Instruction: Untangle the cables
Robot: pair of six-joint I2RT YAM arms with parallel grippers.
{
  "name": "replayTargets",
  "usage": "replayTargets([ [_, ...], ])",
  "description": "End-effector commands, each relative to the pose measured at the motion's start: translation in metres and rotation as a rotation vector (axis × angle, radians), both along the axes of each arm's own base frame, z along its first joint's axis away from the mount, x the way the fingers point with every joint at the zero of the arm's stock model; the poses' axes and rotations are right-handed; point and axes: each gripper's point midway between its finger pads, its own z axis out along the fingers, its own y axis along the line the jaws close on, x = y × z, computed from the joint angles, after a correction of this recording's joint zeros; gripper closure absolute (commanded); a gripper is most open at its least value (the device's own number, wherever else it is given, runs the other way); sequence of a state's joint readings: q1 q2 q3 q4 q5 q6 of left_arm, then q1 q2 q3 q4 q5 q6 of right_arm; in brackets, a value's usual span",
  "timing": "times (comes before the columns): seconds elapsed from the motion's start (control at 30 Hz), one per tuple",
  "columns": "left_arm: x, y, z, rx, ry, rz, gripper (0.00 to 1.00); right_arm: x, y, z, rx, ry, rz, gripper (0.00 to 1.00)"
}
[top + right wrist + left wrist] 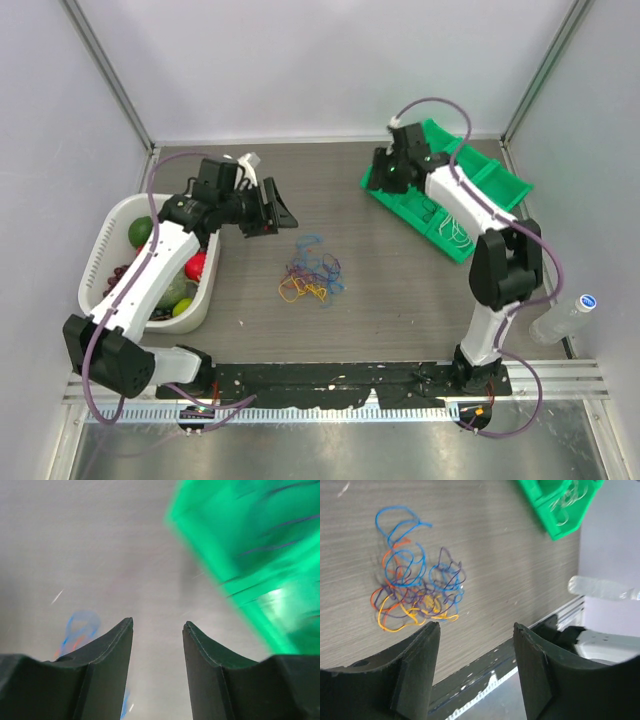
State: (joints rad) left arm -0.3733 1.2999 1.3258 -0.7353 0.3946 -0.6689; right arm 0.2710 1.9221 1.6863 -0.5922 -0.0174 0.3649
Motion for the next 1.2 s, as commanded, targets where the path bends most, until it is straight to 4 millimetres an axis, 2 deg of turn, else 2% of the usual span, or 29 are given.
replayTargets([
  [0.0, 0.002, -0.011, -0.041, 0.063, 0.01, -0.106, 0.39, -0.101, 0.117, 0.004, 0.219, -0.021, 0.482, 0.5],
  [0.03, 0.002, -0.013, -0.051, 0.09, 0.017, -0.129, 0.41, -0.115, 0.127, 0.006, 0.261, -0.015, 0.515, 0.5],
  [0.07, 0.003, -0.015, -0.061, 0.119, 0.024, -0.151, 0.42, -0.134, 0.137, -0.01, 0.273, 0.015, 0.551, 0.5],
  [0.1, 0.004, -0.018, -0.071, 0.157, 0.026, -0.172, 0.43, -0.144, 0.141, -0.009, 0.304, 0.032, 0.557, 0.5],
  [0.13, 0.008, -0.018, -0.077, 0.191, 0.018, -0.174, 0.43, -0.156, 0.146, -0.019, 0.325, 0.056, 0.577, 0.5],
  [0.17, 0.01, -0.022, -0.083, 0.209, 0.02, -0.194, 0.44, -0.162, 0.148, -0.016, 0.349, 0.058, 0.575, 0.5],
  [0.27, 0.022, -0.033, -0.105, 0.235, 0.029, -0.209, 0.5, -0.177, 0.149, -0.026, 0.399, 0.097, 0.572, 0.5],
  [0.4, 0.038, -0.038, -0.132, 0.267, 0.065, -0.202, 0.6, -0.188, 0.149, -0.032, 0.439, 0.126, 0.569, 0.5],
  [0.6, 0.057, -0.041, -0.166, 0.334, 0.105, -0.209, 0.66, -0.192, 0.152, -0.037, 0.469, 0.146, 0.56, 0.52],
  [0.67, 0.06, -0.043, -0.174, 0.339, 0.123, -0.213, 0.71, -0.189, 0.154, -0.035, 0.469, 0.141, 0.563, 0.52],
  [0.77, 0.061, -0.043, -0.18, 0.346, 0.142, -0.214, 0.89, -0.186, 0.158, -0.036, 0.473, 0.148, 0.567, 0.52],
  [0.8, 0.06, -0.042, -0.179, 0.348, 0.145, -0.214, 0.97, -0.187, 0.16, -0.04, 0.476, 0.164, 0.571, 0.52],
  [0.83, 0.057, -0.042, -0.175, 0.347, 0.141, -0.218, 1.0, -0.188, 0.164, -0.04, 0.48, 0.17, 0.586, 0.53],
  [0.93, 0.046, -0.039, -0.145, 0.31, 0.107, -0.207, 1.0, -0.188, 0.173, -0.047, 0.478, 0.185, 0.607, 0.54],
  [0.97, 0.041, -0.039, -0.131, 0.289, 0.094, -0.199, 1.0, -0.189, 0.178, -0.047, 0.48, 0.187, 0.622, 0.55],
  [1.1, 0.022, -0.041, -0.073, 0.178, 0.038, -0.178, 1.0, -0.195, 0.191, -0.07, 0.466, 0.253, 0.646, 0.6],
  [1.17, 0.015, -0.042, -0.031, 0.11, -0.044, -0.176, 1.0, -0.196, 0.191, -0.086, 0.452, 0.289, 0.633, 0.63],
])
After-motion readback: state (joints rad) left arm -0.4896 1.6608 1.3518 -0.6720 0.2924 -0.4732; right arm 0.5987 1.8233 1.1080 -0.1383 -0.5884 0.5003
